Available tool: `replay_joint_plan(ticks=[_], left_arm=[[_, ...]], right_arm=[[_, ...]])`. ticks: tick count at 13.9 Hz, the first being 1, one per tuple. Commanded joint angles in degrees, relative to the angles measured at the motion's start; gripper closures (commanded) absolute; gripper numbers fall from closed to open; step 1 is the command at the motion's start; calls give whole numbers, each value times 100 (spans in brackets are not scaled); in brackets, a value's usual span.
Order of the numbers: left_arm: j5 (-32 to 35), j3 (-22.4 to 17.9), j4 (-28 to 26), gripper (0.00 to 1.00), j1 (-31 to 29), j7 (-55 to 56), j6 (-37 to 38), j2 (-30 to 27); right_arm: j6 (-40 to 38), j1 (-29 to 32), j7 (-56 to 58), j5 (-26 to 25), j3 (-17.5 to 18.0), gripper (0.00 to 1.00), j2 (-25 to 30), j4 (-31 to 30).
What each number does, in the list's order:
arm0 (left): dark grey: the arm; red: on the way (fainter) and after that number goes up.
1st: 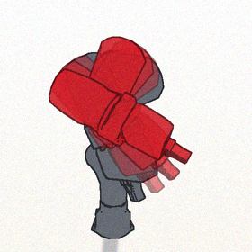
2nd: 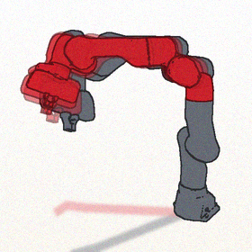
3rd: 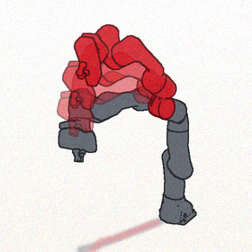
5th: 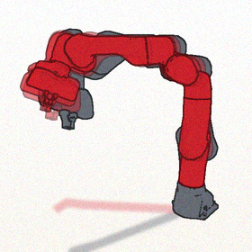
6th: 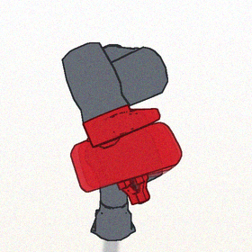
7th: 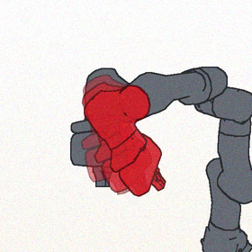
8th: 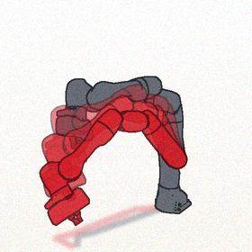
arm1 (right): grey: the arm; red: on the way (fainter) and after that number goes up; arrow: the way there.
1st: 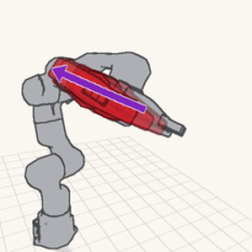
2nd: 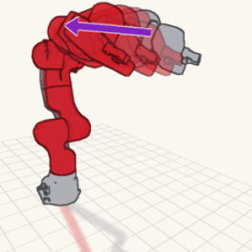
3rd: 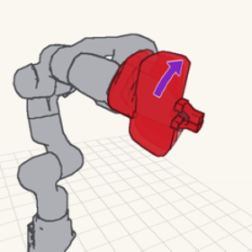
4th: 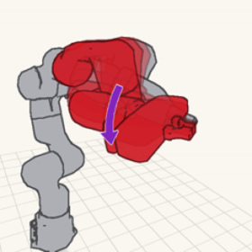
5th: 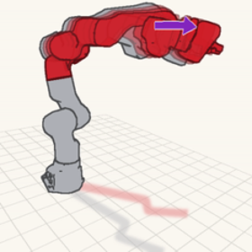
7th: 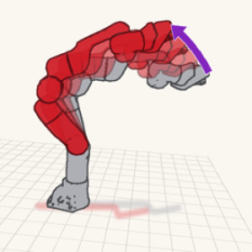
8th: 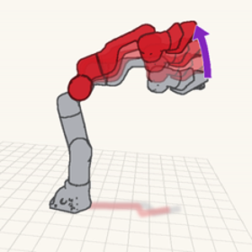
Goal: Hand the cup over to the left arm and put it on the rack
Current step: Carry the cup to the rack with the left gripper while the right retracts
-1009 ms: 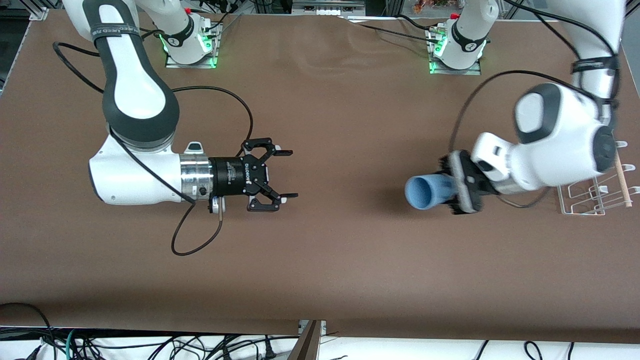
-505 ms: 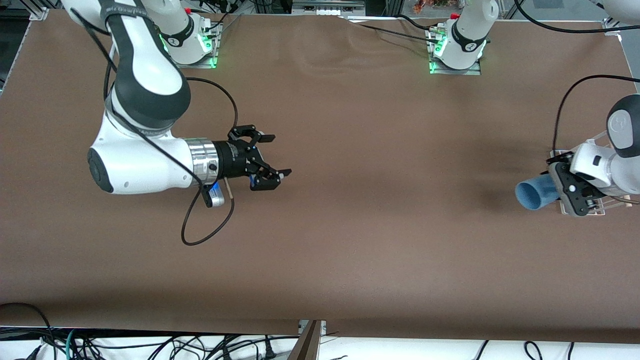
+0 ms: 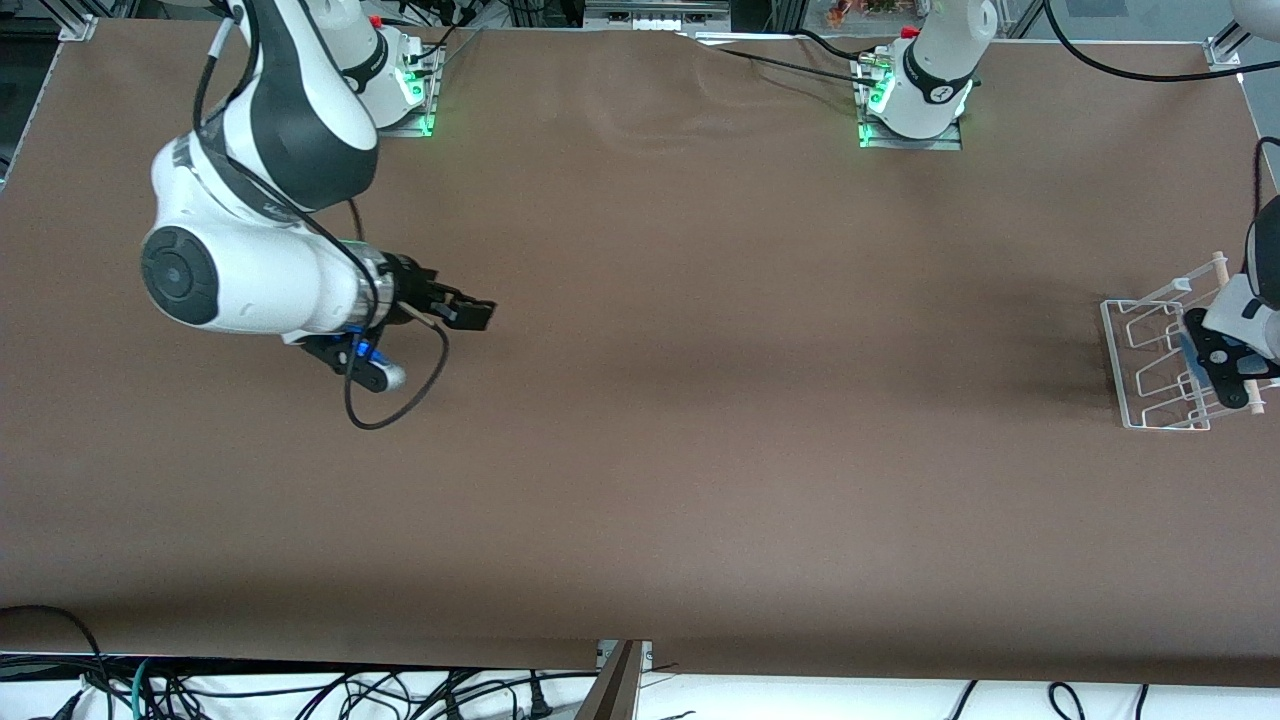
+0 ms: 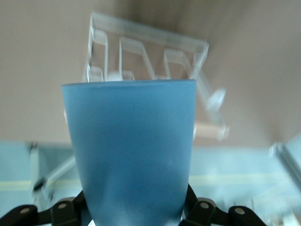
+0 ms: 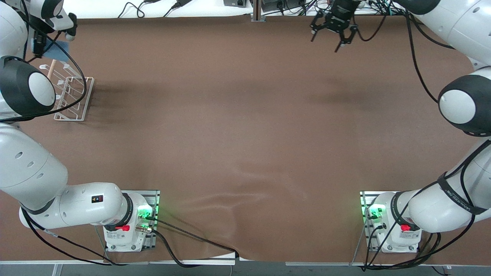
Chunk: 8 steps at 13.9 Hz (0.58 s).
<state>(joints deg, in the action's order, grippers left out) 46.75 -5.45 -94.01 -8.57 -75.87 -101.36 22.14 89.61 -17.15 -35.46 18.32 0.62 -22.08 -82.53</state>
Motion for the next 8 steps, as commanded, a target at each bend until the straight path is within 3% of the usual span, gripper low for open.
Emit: replay_joint_plan(ticks=[1, 3, 6, 8], left_arm=[[1586, 35, -713, 100, 84, 265, -286, -131], [2317, 35, -978, 100, 119, 274, -734, -122], [3066, 35, -1040, 100, 154, 466, -1201, -87], [3600, 44, -1145, 100, 259, 765, -1351, -96]], right_arm=[[328, 10, 1547, -495, -263, 1, 686, -929], [286, 10, 2286, -941, -361, 1, 897, -1002], [-319, -8, 2518, -1785, -291, 1, 1073, -556], [-619, 1, 2588, -2033, -369, 1, 1126, -116]])
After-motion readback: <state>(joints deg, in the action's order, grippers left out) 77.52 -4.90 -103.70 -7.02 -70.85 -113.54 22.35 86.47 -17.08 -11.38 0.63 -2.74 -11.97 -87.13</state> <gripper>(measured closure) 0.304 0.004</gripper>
